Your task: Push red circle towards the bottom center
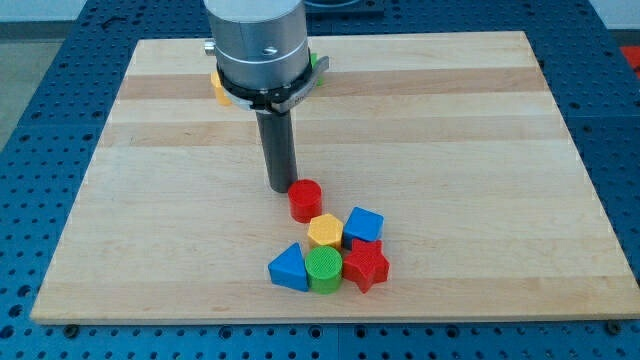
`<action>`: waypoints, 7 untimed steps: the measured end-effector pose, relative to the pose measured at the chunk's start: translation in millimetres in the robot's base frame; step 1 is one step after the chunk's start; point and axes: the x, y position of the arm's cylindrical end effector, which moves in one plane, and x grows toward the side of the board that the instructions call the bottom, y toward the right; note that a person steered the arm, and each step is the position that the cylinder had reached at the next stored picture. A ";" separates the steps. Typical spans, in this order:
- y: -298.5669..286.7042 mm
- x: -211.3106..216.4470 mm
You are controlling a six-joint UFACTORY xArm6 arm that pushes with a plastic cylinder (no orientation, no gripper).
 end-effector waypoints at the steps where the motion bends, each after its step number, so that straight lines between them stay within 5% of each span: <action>1: 43.8 -9.3; 5: 26.7 32.8; 7: -1.0 -8.0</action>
